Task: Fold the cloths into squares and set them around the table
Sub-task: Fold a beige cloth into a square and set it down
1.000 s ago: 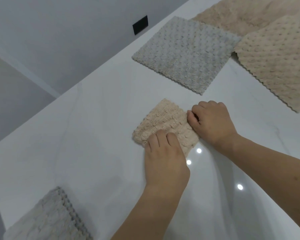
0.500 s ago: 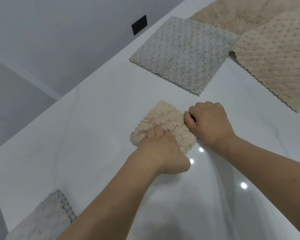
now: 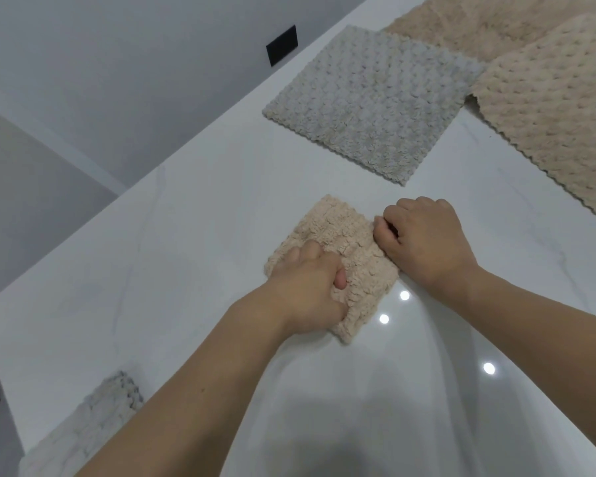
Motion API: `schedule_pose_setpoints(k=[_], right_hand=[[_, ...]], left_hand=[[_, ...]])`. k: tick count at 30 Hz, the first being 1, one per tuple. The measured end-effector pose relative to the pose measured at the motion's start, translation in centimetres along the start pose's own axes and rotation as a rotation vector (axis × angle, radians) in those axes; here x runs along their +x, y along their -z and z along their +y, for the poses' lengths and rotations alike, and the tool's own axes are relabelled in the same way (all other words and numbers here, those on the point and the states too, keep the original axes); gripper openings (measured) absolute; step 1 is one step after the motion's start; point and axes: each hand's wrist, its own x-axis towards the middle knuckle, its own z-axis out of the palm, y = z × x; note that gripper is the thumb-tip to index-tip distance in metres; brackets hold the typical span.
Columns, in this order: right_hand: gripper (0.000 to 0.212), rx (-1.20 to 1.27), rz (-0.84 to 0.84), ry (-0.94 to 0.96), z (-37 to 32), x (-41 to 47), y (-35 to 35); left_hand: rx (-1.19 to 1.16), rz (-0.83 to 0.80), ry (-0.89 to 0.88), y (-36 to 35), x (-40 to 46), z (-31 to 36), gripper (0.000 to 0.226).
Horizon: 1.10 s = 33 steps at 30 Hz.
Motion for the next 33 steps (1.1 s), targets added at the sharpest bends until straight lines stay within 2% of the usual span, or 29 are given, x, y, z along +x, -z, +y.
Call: schedule_pose_setpoints(k=[7,13,15,16,18,19,20,21,22,23,24,26,30,31,33], right_hand=[[0.052,0.145,-0.025,-0.041,0.0,-0.2,0.4],[0.063,0.157,-0.041,-0.007,0.2,-0.1,0.4],[0.062,0.163,-0.045,-0.003,0.3,-0.1,0.4],[0.062,0.166,-0.046,0.006,0.4,0.0,0.4],[0.063,0.150,-0.053,0.030,0.6,0.0,0.3],[0.064,0.137,-0.058,0.041,0.7,0.0,0.2],[0.064,0.126,-0.059,0.049,0.7,0.0,0.1],[0.064,0.121,-0.056,0.053,0.7,0.1,0.0],[0.064,0.120,-0.055,0.055,0.8,0.0,0.0],[0.063,0.118,-0.051,0.059,0.8,0.0,-0.1],[0.063,0.114,-0.047,0.063,0.8,0.0,-0.1],[0.063,0.101,-0.046,0.066,0.7,0.1,0.0],[0.061,0.082,-0.048,0.069,0.6,0.1,0.1],[0.060,0.083,-0.049,0.067,0.6,0.1,0.1],[0.061,0.106,-0.056,0.059,0.5,0.2,0.3]], left_hand=[[0.172,-0.012,-0.034,0.3,0.4,0.1,0.042],[0.435,0.016,-0.047,-0.6,-0.1,1.0,0.088],[0.371,-0.010,-0.045,-0.3,-0.2,0.9,0.084],[0.254,-0.079,-0.020,0.3,-0.3,0.6,0.080],[-0.173,-0.251,0.036,2.3,-0.4,-0.5,0.071],[-0.435,-0.229,0.050,3.1,-0.3,-1.1,0.065],[-0.641,-0.092,0.093,3.7,0.0,-1.8,0.057],[-0.711,0.120,0.167,4.1,0.5,-2.5,0.048],[-0.609,0.332,0.252,4.4,1.1,-3.1,0.044],[-0.446,0.451,0.333,4.5,1.6,-3.4,0.043],[-0.328,0.464,0.380,4.3,1.9,-3.3,0.046],[-0.256,0.335,0.396,3.7,2.4,-2.6,0.050],[-0.244,0.174,0.341,2.6,3.2,-1.0,0.026],[-0.252,0.179,0.304,2.3,3.3,-0.9,0.021],[-0.197,0.332,0.147,0.9,2.9,-1.5,0.018]])
